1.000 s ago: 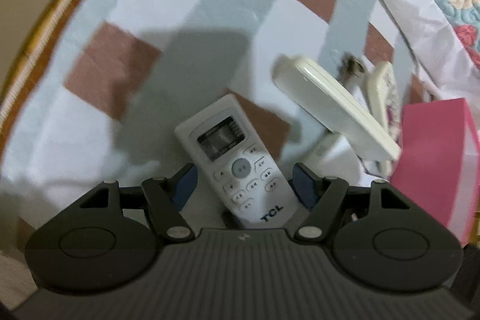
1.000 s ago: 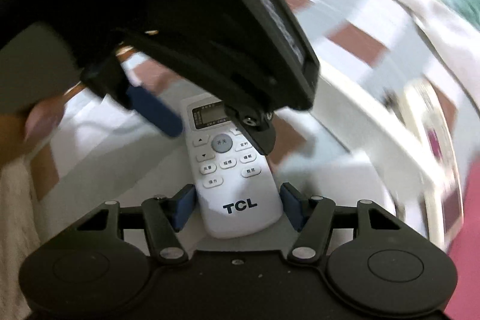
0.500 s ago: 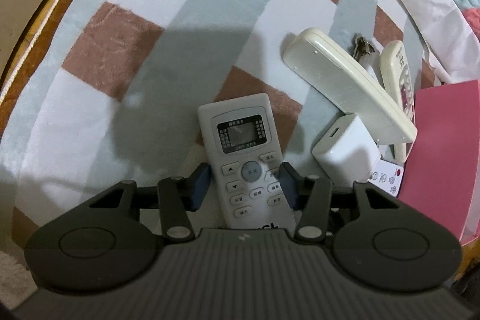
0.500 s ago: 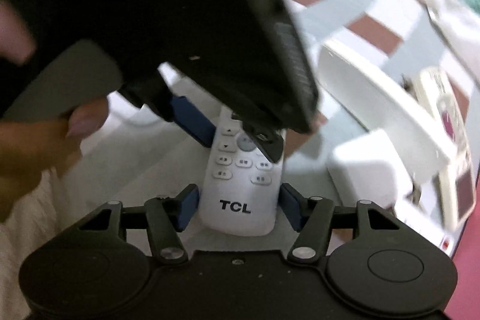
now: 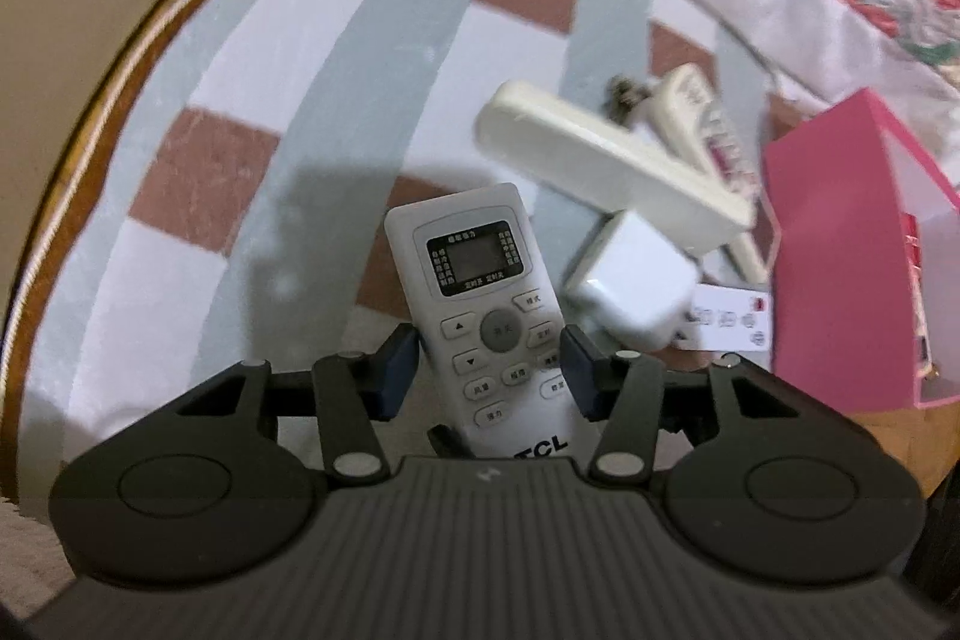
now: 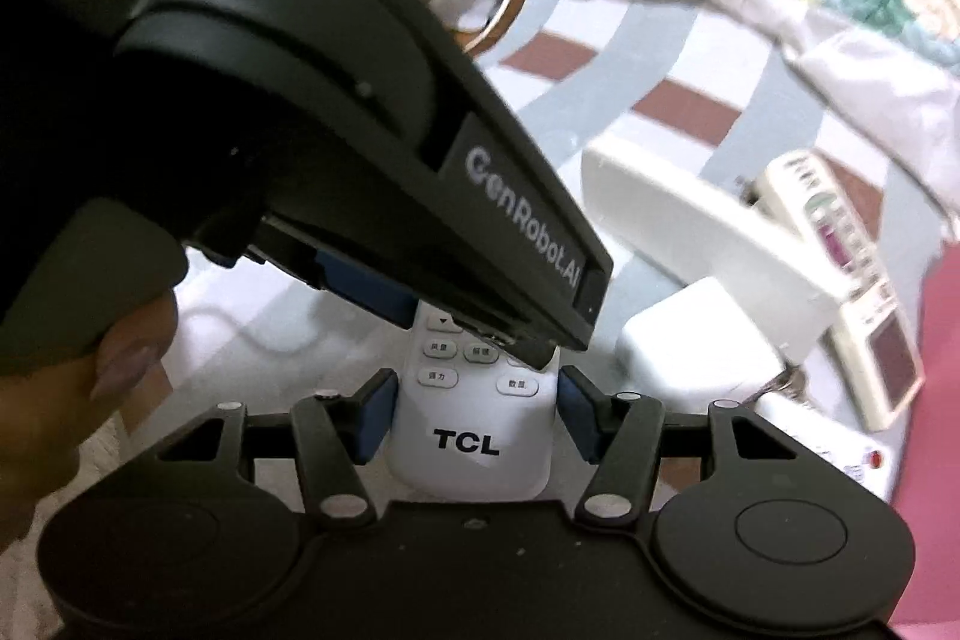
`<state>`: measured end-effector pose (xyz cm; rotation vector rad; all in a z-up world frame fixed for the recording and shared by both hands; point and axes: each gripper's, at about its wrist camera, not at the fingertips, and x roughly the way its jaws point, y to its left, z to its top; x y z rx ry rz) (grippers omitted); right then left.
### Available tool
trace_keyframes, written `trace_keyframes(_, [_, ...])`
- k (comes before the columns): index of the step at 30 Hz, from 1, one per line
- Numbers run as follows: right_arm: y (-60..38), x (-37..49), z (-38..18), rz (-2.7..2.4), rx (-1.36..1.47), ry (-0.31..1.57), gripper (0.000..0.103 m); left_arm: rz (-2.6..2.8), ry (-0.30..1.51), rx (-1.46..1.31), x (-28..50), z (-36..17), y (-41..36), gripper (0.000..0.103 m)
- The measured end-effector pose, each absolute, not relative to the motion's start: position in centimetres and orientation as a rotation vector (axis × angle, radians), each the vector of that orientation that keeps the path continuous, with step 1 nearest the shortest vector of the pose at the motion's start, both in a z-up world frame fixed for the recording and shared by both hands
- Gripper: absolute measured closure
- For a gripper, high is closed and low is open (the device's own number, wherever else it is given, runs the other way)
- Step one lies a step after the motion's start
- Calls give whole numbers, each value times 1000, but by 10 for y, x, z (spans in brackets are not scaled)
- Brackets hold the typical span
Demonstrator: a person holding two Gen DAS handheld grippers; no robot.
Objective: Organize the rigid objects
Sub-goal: 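Lift the white TCL remote into the pink box and open the right gripper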
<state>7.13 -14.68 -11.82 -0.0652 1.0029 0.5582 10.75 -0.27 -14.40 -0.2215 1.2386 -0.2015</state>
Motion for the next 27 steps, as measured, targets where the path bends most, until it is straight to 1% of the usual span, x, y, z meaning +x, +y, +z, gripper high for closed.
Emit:
trace_keyframes(7, [-176,56,-78,507,-36,911,40,-297,1107,-178,85,-99,-20,61])
trace_keyframes(12, [-196,32,-46,452,-24,825,40,-371,1025,-151,70,-63,-42,61])
trace_keyframes(18, [-235,14,-17,345,-11,723,40,-491,938,-80,59,-20,-92,61])
trace_keyframes(23, [-275,11,-14,257,44,682,40,-594,911,-21,62,2,-148,61])
trace_keyframes(27, [-310,1,-24,178,90,672,40,-661,930,3,70,0,-188,61])
